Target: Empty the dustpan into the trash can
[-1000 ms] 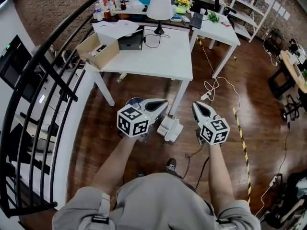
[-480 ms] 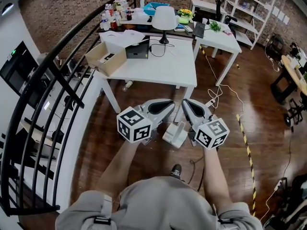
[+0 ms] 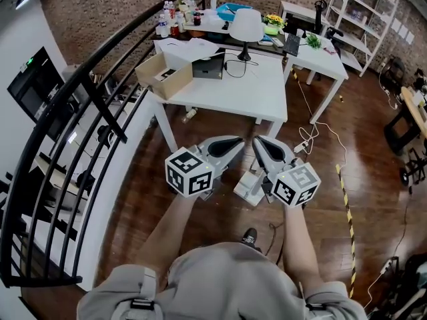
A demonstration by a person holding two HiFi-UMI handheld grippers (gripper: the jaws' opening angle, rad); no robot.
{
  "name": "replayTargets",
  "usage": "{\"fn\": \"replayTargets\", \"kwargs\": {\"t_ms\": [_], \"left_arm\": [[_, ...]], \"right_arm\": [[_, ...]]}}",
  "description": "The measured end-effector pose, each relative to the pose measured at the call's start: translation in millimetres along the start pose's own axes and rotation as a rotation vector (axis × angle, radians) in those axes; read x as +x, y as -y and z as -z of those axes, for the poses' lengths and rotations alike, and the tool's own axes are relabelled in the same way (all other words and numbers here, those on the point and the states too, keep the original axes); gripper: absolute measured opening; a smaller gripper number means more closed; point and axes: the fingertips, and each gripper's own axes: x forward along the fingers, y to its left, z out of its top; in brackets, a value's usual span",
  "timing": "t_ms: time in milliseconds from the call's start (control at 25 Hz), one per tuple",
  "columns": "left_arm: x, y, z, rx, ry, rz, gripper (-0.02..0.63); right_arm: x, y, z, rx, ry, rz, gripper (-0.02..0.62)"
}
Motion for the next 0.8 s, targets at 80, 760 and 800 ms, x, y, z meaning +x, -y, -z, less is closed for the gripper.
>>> {"fn": "replayTargets", "kwargs": {"t_ms": [80, 760, 800], "left_arm": [[-6, -2, 0, -0.002, 0.002, -0.005, 0.034], [-40, -9, 2, 0.003, -0.004, -0.009, 0.034], [-42, -10, 3, 0.002, -0.003, -0.010, 0.034]], "right_arm": [[2, -4, 1, 0.000, 0.000, -0.002, 0.000], [15, -35, -1, 0.015, 0.022, 0.005, 0.000], [16, -37, 0, 0.014, 0.021, 0.005, 0.000]]}}
